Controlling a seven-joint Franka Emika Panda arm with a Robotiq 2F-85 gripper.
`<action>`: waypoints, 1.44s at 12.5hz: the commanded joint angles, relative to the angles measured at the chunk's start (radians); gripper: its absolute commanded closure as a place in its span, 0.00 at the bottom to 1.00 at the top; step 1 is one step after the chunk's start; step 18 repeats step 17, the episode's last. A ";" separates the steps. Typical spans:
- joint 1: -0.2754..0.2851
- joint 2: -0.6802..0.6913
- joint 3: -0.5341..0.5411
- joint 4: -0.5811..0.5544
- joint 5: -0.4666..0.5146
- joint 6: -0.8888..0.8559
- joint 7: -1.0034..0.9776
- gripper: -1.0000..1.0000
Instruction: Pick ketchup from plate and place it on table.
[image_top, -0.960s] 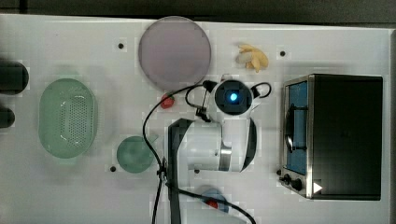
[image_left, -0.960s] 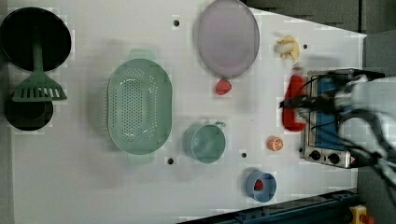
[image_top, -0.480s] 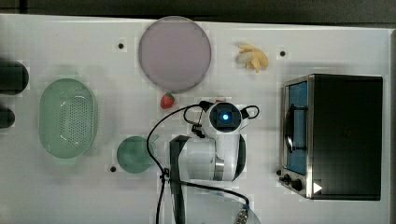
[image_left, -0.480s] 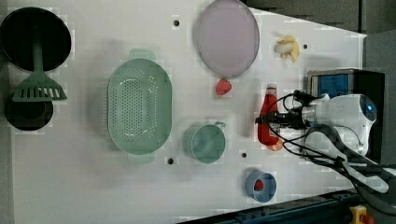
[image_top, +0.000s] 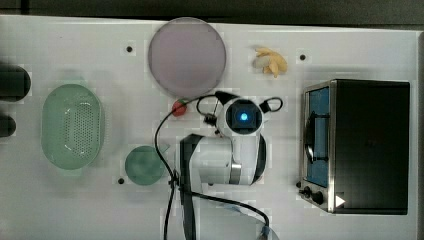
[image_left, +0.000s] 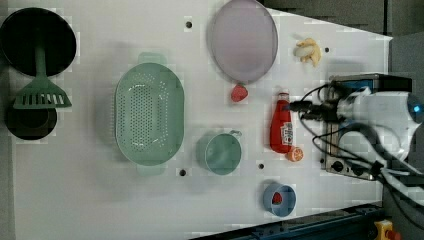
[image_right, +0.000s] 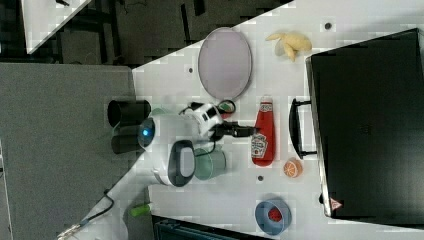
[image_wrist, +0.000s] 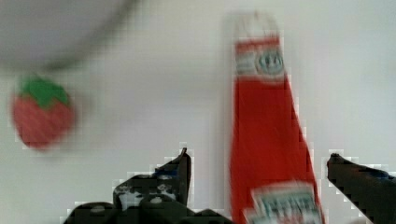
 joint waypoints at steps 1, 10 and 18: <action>0.006 -0.083 0.014 0.146 0.002 -0.110 0.170 0.00; 0.017 -0.118 0.061 0.676 0.002 -0.716 0.521 0.00; 0.016 -0.119 0.060 0.868 -0.002 -1.015 0.521 0.00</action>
